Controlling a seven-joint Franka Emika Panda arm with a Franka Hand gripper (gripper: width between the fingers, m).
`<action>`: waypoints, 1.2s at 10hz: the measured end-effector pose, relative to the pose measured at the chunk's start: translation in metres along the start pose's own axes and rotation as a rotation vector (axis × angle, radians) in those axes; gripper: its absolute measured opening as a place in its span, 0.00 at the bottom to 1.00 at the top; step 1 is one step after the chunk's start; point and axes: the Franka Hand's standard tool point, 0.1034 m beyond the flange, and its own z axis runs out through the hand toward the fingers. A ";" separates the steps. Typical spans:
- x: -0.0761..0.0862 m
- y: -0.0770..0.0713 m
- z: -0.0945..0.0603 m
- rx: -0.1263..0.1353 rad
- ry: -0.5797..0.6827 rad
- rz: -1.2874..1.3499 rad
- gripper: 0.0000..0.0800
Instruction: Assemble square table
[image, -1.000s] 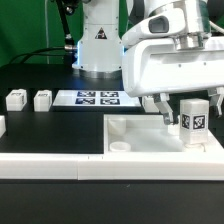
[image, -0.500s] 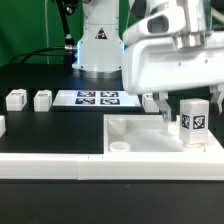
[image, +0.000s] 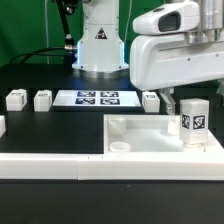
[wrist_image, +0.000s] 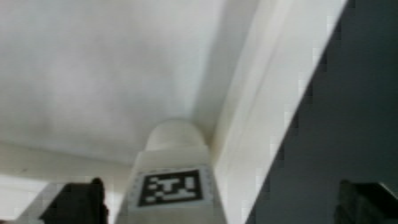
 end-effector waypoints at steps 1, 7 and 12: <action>-0.001 -0.002 0.000 0.012 -0.063 -0.001 0.81; 0.010 0.002 0.003 0.003 0.003 -0.036 0.81; 0.022 0.015 -0.008 0.007 -0.037 -0.018 0.81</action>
Offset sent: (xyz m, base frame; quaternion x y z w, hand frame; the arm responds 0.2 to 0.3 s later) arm 0.0035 -0.0006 -0.0017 -0.0016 0.0281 -0.0189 0.9994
